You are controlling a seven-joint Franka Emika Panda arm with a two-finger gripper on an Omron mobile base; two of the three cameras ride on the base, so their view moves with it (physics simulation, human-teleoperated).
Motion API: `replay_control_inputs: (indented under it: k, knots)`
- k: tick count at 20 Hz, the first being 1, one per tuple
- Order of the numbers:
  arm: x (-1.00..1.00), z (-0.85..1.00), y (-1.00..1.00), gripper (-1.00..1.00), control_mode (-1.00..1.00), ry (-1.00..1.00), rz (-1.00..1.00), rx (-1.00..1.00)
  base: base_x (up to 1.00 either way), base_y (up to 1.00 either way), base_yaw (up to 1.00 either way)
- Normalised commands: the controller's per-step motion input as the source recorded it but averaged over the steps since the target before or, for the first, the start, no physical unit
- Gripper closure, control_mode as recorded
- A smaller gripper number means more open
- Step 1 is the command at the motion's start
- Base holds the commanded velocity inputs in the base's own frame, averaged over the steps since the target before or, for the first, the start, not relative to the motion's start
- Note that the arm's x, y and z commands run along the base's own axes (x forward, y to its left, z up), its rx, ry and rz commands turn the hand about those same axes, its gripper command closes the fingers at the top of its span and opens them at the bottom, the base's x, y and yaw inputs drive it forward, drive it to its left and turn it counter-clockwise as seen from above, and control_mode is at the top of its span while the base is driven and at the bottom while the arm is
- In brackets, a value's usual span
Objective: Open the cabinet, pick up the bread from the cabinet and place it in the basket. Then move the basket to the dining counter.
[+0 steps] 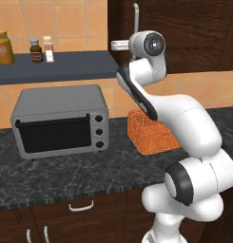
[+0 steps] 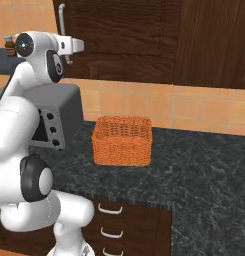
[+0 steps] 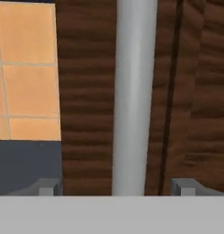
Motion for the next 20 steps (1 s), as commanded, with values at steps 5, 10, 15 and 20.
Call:
replay_control_inputs:
  k: [5, 10, 15, 20]
  knots:
    - [0.44, -0.42, -0.94, 1.0, -1.0, 0.13, 0.0, 0.08, 0.0, 0.0, 0.0]
    - [-0.08, -0.4, -1.0, 1.0, -1.0, 0.08, 0.0, 0.1, 0.0, 0.0, 0.0]
    - [-0.74, -0.12, -1.0, 1.0, -1.0, -0.09, 0.07, 0.2, 0.0, 0.0, 0.0]
    - [-0.98, 0.04, -1.0, 1.0, -1.0, -0.18, 0.04, 0.07, 0.0, 0.0, 0.0]
